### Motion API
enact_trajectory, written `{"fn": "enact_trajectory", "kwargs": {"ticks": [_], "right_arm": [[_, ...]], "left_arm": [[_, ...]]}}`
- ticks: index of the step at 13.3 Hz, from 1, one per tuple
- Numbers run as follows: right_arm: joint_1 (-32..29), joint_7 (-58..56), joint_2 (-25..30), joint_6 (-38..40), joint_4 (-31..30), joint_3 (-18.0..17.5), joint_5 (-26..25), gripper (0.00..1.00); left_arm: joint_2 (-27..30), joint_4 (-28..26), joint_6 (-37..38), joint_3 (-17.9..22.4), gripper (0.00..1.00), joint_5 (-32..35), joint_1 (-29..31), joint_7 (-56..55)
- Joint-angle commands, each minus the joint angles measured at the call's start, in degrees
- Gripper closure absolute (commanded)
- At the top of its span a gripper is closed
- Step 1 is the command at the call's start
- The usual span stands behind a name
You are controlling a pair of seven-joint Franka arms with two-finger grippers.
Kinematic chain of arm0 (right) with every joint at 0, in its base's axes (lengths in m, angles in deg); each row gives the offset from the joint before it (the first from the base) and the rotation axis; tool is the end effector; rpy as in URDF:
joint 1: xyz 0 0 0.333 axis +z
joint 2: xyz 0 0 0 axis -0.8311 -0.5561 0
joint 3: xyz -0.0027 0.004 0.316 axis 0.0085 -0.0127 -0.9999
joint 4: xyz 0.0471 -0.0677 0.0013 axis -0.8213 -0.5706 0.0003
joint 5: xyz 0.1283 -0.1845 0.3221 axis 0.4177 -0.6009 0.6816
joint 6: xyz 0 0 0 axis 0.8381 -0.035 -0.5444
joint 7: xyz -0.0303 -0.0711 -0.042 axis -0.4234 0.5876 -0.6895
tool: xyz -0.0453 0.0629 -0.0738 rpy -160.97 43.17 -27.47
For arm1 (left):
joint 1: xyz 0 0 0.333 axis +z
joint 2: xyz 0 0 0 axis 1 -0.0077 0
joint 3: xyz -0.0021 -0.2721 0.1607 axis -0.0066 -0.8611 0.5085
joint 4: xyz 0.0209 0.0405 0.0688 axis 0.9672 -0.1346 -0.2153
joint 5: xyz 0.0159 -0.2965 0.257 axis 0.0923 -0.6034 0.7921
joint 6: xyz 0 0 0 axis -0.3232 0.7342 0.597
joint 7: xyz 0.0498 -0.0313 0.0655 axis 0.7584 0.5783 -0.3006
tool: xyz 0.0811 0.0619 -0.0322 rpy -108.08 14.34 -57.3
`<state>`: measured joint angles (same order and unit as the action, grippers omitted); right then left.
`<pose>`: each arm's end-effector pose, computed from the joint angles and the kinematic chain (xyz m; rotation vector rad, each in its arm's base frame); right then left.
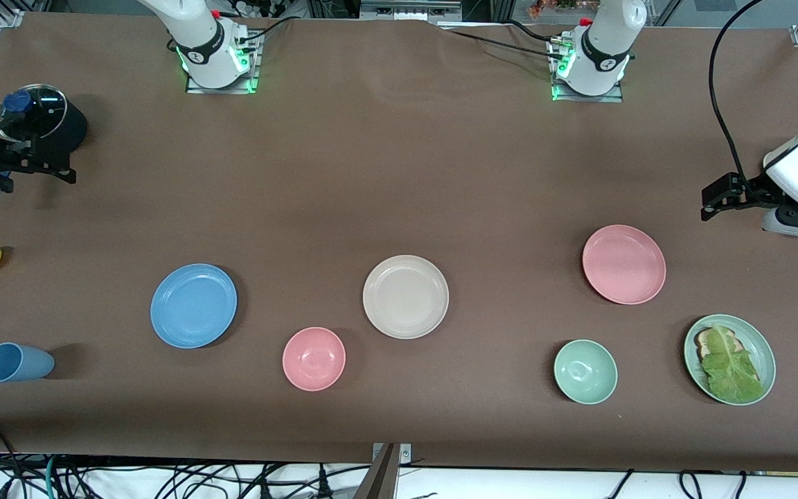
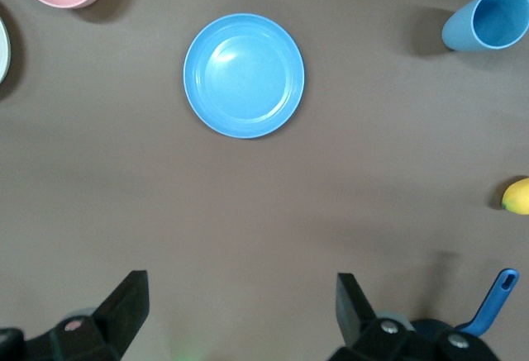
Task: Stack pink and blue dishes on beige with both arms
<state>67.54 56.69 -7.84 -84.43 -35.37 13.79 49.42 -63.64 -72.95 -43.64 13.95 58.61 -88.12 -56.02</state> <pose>0.5824 -0.0039 0.6051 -3.1214 -0.2685 0.1284 0.5904 0.0115 0.5539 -3.1043 0.2612 -0.0653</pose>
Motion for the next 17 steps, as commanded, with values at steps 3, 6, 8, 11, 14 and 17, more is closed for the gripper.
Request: {"fn": "enact_trajectory", "kwargs": {"ticks": [3,6,8,11,14,17], "right_arm": [[-0.26,0.23,1.34,2.32,0.41,-0.13,0.65,0.00],[-0.35,-0.12,1.43,2.15,0.40,0.22,0.48,0.00],[-0.35,-0.12,1.08,2.06,0.40,0.22,0.04,0.00],[-0.17,0.05,0.90,1.27,0.40,-0.13,-0.14,0.00],[-0.35,-0.04,0.81,1.18,0.32,0.04,-0.14,0.00],[-0.52,-0.38,0.90,1.35,0.14,0.31,0.04,0.00]], "left_arm": [[0.42,-0.73,0.21,0.17,0.00,-1.30,0.23,0.62],[0.33,-0.91,0.21,0.17,0.00,-1.30,0.32,0.62],[0.33,-0.91,0.29,0.17,0.00,-1.30,0.32,0.62],[0.24,-0.82,0.29,0.17,0.00,-1.21,0.32,0.62],[-0.02,-0.82,0.73,0.17,0.00,-1.21,0.32,0.70],[-0.02,-0.82,0.73,0.17,0.00,-1.21,0.32,0.70]]}}
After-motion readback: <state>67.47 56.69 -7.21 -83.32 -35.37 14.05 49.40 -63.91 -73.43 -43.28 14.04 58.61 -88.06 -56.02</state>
